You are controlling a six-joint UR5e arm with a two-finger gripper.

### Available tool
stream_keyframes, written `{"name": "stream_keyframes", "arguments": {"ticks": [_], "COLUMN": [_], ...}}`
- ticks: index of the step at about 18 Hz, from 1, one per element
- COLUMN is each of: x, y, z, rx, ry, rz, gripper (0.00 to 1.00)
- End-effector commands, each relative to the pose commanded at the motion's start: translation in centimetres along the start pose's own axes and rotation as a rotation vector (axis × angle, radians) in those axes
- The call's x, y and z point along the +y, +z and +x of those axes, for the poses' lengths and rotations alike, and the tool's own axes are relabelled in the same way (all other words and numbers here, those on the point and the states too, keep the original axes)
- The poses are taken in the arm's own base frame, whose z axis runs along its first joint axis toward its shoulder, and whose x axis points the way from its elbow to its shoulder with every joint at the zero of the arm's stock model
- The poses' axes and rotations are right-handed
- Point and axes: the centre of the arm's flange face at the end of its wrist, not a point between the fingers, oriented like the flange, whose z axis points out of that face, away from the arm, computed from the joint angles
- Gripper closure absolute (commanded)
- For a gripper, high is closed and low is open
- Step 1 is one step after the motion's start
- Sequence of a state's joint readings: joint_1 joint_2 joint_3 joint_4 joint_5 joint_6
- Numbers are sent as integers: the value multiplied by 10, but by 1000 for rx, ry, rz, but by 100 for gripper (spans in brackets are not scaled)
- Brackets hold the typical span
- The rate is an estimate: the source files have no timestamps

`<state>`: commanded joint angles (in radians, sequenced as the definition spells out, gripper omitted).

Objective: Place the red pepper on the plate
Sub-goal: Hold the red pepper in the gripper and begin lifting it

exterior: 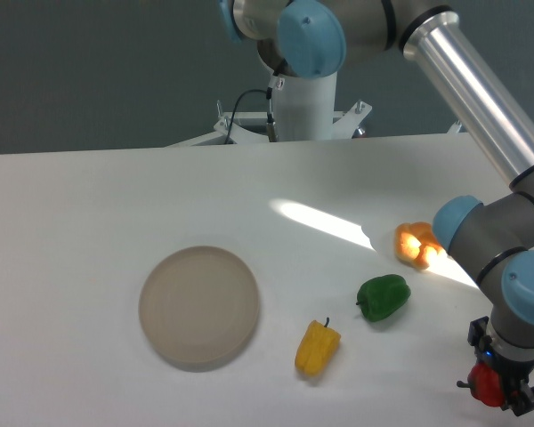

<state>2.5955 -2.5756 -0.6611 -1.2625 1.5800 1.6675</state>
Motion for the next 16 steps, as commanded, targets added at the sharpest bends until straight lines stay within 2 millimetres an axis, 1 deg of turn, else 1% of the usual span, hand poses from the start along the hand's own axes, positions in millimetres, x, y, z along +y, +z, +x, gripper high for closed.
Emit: {"name": "stream_keyframes", "arguments": {"ticks": [2, 5, 8, 10, 11, 12, 13, 15, 16], "x": [0, -10, -10, -11, -15, -26, -44, -53, -65], "y": [-4, -5, -6, -10, -13, -17, -27, -46, -56], "z": [0, 1, 1, 0, 1, 3, 9, 21, 29], "rx": [-3, -4, -6, -8, -10, -10, 9, 39, 50], "ry": [0, 7, 7, 9, 13, 25, 45, 50, 54], "rz": [1, 10, 9, 8, 9, 10, 17, 27, 45], "gripper": [37, 37, 37, 37, 37, 37, 37, 37, 37]}}
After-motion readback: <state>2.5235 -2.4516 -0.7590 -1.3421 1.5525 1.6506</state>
